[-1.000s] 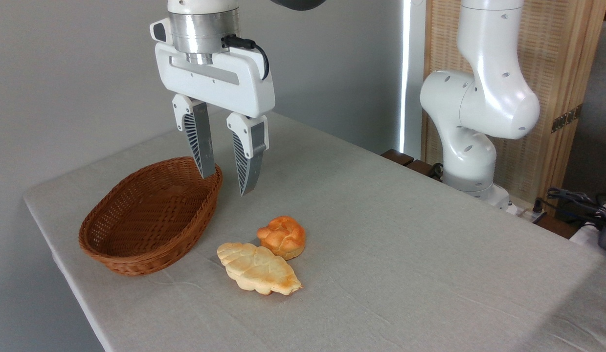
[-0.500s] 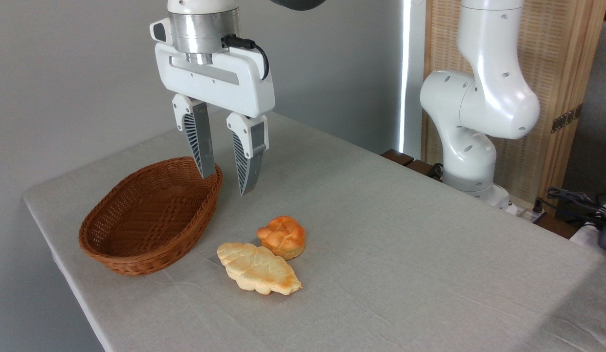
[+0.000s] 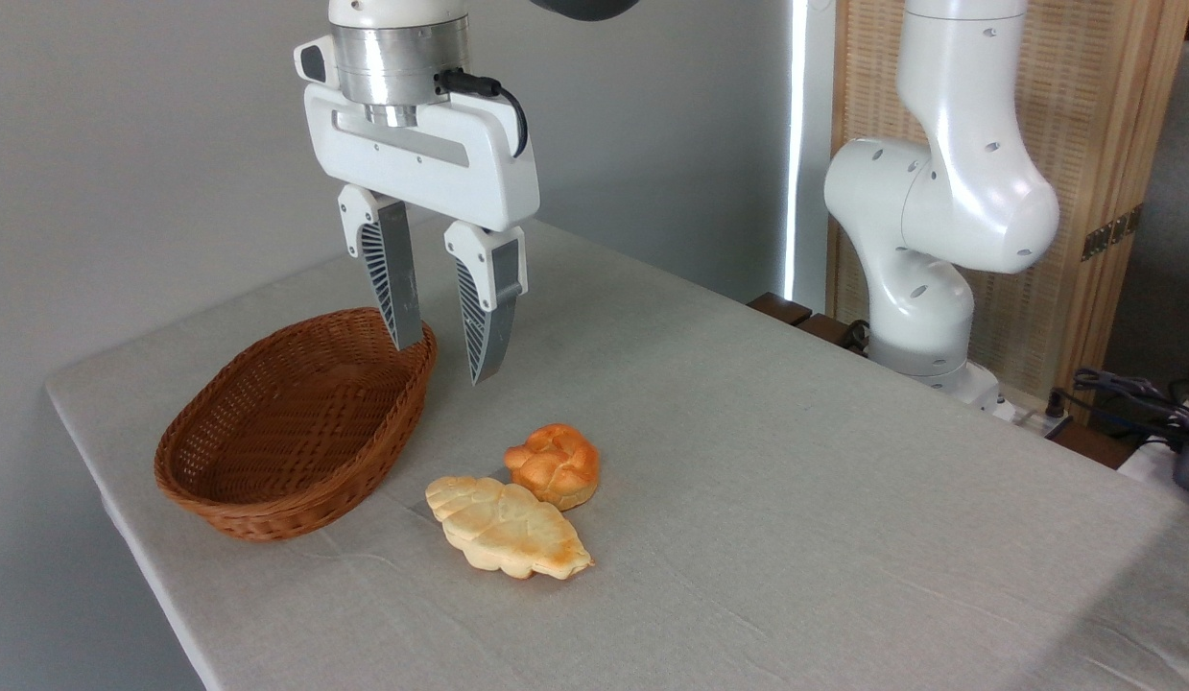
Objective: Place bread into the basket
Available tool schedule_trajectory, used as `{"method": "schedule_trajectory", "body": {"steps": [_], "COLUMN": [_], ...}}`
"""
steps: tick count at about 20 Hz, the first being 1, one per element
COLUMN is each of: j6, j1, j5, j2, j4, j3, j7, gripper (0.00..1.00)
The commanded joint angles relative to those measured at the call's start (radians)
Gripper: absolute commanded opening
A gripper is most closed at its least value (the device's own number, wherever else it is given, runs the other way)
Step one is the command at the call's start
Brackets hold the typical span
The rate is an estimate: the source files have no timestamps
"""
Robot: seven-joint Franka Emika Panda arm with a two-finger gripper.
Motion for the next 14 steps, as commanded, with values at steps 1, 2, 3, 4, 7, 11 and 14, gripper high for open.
{"method": "schedule_trajectory", "body": {"steps": [1, 2, 3, 4, 7, 11, 14], "j6": [-0.024, -0.022, -0.024, -0.024, -0.022, -0.012, -0.004], "j1": [-0.003, -0.001, -0.001, -0.001, -0.001, -0.004, -0.026], "j5": [-0.009, -0.009, -0.009, -0.009, -0.006, -0.004, -0.004], "j2": [0.004, 0.004, 0.004, 0.004, 0.007, 0.012, 0.012], "j4": [0.013, 0.013, 0.013, 0.013, 0.013, -0.019, -0.070], "j3": [0.005, 0.005, 0.005, 0.005, 0.005, 0.003, 0.003], "j7": [0.002, 0.002, 0.002, 0.002, 0.002, 0.003, 0.009], "gripper": [1.00, 1.00, 1.00, 1.00, 1.00, 1.00, 1.00]}}
